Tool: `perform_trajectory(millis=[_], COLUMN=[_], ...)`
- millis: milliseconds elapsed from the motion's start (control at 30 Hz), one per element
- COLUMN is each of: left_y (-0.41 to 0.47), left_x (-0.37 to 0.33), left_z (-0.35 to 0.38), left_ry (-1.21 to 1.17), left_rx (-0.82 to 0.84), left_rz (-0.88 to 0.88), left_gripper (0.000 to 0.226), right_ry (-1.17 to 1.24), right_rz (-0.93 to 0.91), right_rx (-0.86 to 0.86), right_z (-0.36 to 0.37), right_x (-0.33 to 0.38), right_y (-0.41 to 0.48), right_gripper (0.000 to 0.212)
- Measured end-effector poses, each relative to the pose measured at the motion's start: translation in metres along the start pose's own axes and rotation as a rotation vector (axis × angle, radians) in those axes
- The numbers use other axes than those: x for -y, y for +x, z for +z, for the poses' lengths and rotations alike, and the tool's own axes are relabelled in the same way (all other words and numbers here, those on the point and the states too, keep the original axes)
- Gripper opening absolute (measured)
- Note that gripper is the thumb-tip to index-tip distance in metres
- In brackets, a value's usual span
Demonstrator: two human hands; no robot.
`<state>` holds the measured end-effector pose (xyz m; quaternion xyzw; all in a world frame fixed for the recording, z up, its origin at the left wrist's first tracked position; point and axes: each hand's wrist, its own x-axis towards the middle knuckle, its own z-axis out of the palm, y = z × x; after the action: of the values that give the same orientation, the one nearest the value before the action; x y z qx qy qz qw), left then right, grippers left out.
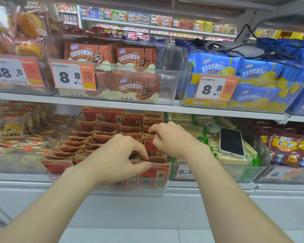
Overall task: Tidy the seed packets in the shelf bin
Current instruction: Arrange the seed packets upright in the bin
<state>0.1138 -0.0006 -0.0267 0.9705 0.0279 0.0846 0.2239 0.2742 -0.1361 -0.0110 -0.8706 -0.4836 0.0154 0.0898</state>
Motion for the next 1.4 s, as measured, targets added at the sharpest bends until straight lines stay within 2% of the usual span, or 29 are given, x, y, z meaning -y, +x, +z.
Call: perform_trajectory(millis=[100, 200, 333, 433, 533, 567, 633, 667, 733, 867, 967, 1100, 1200, 1267, 1400], left_y=[0.001, 0.003, 0.005, 0.004, 0.003, 0.004, 0.006, 0.007, 0.010, 0.013, 0.015, 0.019, 0.022, 0.024, 0.022], left_x=[-0.002, -0.003, -0.003, -0.004, -0.005, -0.005, -0.004, -0.003, -0.002, -0.004, -0.004, -0.002, 0.004, 0.009, 0.012], left_z=[0.003, 0.009, 0.012, 0.009, 0.008, 0.010, 0.012, 0.013, 0.014, 0.014, 0.013, 0.013, 0.011, 0.011, 0.011], left_ry=[-0.008, 0.018, 0.045, 0.034, 0.040, 0.048, 0.096, 0.130, 0.211, 0.252, 0.272, 0.273, 0.200, 0.174, 0.176], left_rx=[-0.028, -0.078, -0.098, -0.144, -0.188, -0.192, -0.160, -0.126, -0.046, 0.034, 0.053, 0.076, 0.092, 0.080, 0.026], left_rz=[0.004, -0.008, -0.033, -0.043, -0.087, -0.093, -0.097, -0.097, -0.089, -0.090, -0.064, -0.034, -0.034, -0.020, -0.001], left_gripper=[0.023, 0.019, 0.017, 0.011, 0.027, 0.034, 0.059, 0.072, 0.079, 0.056, 0.039, 0.038, 0.038, 0.037, 0.041], right_ry=[-0.046, 0.089, 0.114, 0.090, 0.108, 0.143, 0.197, 0.188, 0.177, 0.263, 0.344, 0.329, 0.243, 0.164, -0.002], right_rz=[0.094, 0.160, 0.157, 0.138, 0.125, 0.138, 0.177, 0.189, 0.219, 0.230, 0.256, 0.328, 0.362, 0.385, 0.402], right_rx=[0.062, 0.113, 0.029, -0.043, 0.110, 0.186, 0.269, 0.264, 0.193, 0.084, 0.049, 0.043, 0.092, 0.129, 0.115], right_z=[0.005, 0.009, 0.012, 0.002, -0.005, -0.006, -0.006, -0.004, -0.001, 0.003, 0.000, -0.001, 0.004, 0.008, 0.018], right_x=[0.002, 0.001, -0.001, 0.002, 0.004, 0.006, 0.011, 0.012, 0.012, 0.011, 0.011, 0.011, 0.012, 0.013, 0.009], right_y=[0.009, 0.017, 0.020, 0.017, 0.007, 0.004, -0.001, -0.001, -0.003, -0.004, 0.002, 0.015, 0.030, 0.041, 0.063], right_gripper=[0.041, 0.037, 0.032, 0.037, 0.026, 0.029, 0.050, 0.053, 0.048, 0.036, 0.049, 0.044, 0.026, 0.037, 0.080])
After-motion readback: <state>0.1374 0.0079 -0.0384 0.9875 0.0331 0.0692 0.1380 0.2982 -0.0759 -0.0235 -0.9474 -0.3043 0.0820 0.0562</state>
